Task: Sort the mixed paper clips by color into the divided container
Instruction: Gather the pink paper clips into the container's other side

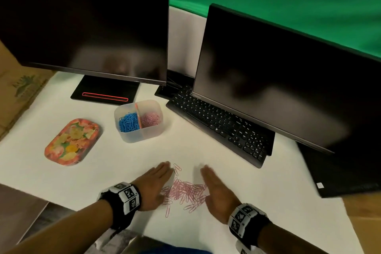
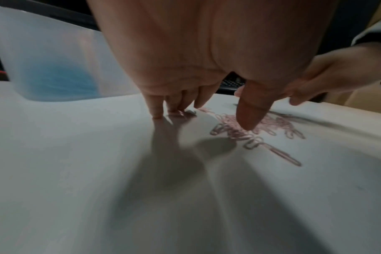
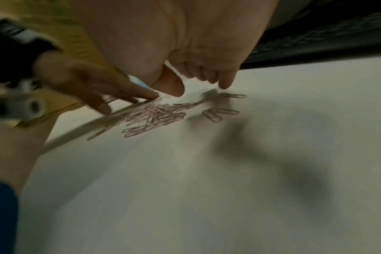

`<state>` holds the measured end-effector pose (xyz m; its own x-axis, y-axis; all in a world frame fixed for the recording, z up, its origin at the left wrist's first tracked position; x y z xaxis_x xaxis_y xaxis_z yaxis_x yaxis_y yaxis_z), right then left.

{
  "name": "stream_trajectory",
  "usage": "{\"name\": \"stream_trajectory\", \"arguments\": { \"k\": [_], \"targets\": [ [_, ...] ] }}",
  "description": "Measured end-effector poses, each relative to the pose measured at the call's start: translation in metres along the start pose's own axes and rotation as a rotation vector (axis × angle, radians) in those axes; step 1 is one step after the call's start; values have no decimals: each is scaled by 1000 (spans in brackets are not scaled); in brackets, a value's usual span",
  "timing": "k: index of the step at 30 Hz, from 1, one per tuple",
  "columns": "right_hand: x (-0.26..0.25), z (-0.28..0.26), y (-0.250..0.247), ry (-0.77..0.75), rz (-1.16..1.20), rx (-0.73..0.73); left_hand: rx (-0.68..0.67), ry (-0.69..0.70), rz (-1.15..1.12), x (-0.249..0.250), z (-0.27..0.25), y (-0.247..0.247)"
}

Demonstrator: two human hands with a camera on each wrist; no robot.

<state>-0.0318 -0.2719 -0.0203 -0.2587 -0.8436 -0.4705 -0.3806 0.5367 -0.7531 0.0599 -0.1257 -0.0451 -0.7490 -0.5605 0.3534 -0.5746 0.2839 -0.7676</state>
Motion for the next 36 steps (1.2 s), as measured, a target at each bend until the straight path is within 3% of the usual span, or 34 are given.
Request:
{"name": "stream_trajectory", "arguments": {
  "k": [2,4,8,11,13,16,20,24,36],
  "targets": [
    [28,-10,-5,189,51,79,-26,89,-25,17,-2,6],
    [35,-20,4,276,42,58,-20,119,-69,28,-4,7],
    [1,-13,22,127,-167,148,126,-1,-63,24,-8,-10],
    [-19,-1,45,104,-113,-4,87,-151,-75,15,-8,-3],
    [-30,9,40,49,-47,14,82,-192,-112,13,-5,0],
    [-32,12,26,9,24,37,88,-196,-216,11,1,-2],
    [-9,-4,2,90,17,112,82,-214,-251,3,-2,-5],
    [5,-11,21,198,1,-24,34,-231,-274,4,-3,3],
    [-20,40,18,117,152,37,178,-215,-311,17,25,-14]
  ]
}}
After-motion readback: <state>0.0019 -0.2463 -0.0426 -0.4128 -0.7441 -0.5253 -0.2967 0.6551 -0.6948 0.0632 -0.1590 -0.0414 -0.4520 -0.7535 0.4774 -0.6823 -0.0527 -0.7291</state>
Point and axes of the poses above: each hand's wrist, its own z-axis towards the middle knuckle, its own y-axis out of the palm, x = y × z, the point moved 10 cm from there along z, towards the middle knuckle, and after that the axes turned 3 degrees about -x, right-handed, at the moved point
